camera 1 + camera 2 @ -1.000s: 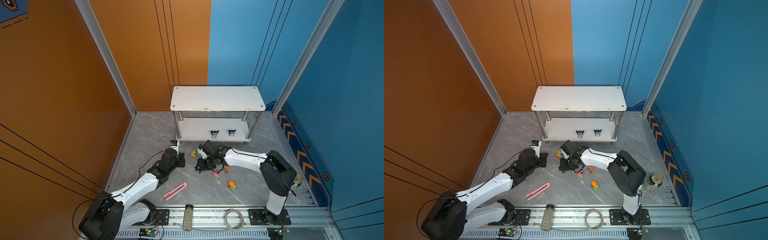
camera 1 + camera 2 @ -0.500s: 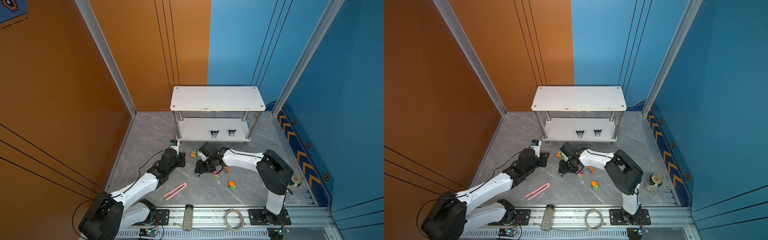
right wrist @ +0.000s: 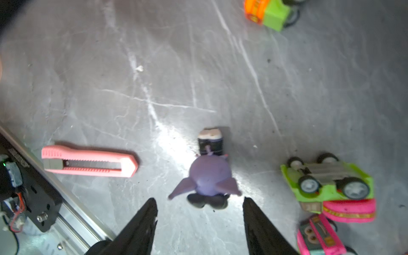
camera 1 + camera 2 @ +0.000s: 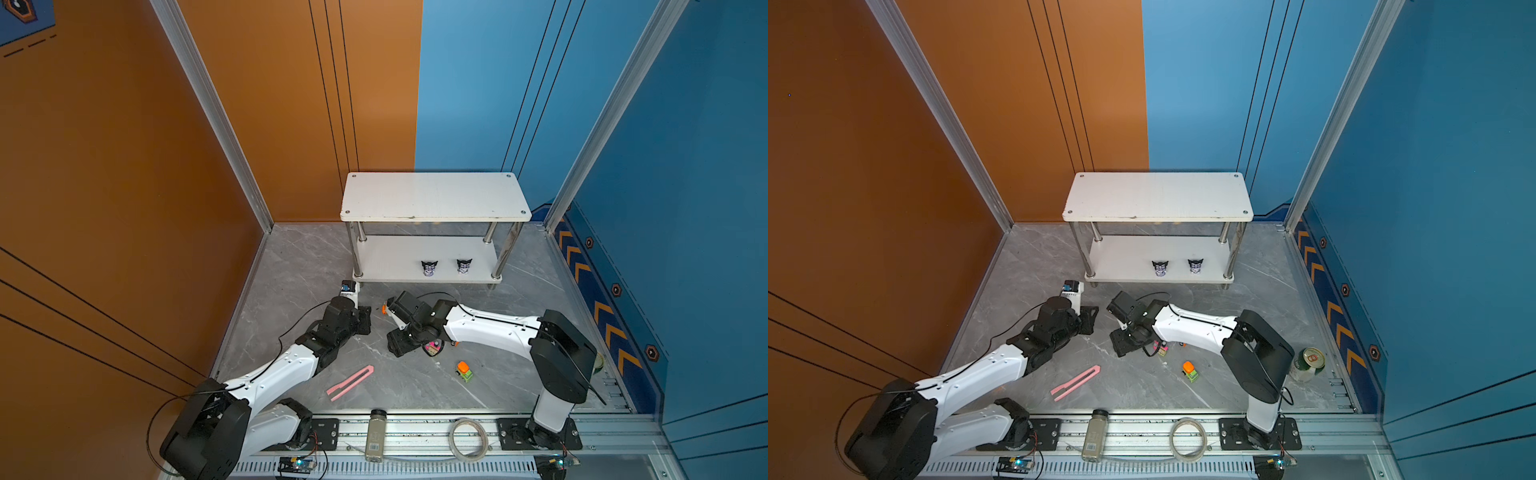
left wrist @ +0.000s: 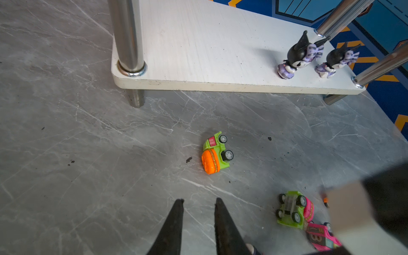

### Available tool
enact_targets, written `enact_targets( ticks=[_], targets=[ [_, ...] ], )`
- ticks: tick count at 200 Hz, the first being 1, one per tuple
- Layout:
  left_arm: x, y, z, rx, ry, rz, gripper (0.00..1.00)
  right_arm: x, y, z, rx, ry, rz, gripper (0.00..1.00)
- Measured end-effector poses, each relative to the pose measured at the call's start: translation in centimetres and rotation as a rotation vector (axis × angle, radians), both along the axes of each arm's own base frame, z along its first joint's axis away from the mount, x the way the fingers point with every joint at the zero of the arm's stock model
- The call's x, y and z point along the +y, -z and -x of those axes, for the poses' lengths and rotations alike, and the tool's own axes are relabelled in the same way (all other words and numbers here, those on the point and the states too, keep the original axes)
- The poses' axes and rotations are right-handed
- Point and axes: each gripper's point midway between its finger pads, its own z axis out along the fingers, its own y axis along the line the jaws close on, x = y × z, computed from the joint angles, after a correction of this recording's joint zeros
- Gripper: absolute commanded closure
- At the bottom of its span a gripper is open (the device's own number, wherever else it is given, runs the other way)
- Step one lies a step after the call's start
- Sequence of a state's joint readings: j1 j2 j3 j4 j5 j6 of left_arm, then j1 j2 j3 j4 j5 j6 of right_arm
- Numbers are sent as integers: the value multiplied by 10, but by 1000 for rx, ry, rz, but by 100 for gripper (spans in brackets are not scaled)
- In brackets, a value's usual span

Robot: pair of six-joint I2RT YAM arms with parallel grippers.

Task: Place and organize the plastic toys onto the shelf
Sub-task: 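Lift the purple figure with the right gripper and carry it to the lower shelf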

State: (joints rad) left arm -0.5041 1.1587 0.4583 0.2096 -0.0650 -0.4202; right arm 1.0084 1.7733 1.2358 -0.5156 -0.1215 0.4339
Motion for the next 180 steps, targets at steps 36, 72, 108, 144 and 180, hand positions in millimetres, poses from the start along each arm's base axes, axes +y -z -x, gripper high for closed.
enact_targets(
  ticks=[36, 72, 108, 144, 180],
  targets=[
    [-3, 8, 1, 26, 13, -3, 74, 5, -2, 9, -95, -113, 50, 30],
    [-3, 9, 2, 31, 18, -2, 74, -1, 5, -3, -135, -121, 104, 27],
    [-3, 7, 1, 26, 17, 0, 73, -4, 7, -7, -149, -132, 126, 27],
    [-3, 7, 1, 26, 17, 0, 73, 1, 10, -14, -151, -134, 131, 29],
    [-3, 7, 1, 26, 17, 0, 73, -2, 24, -15, -129, -131, 157, 29]
  ],
)
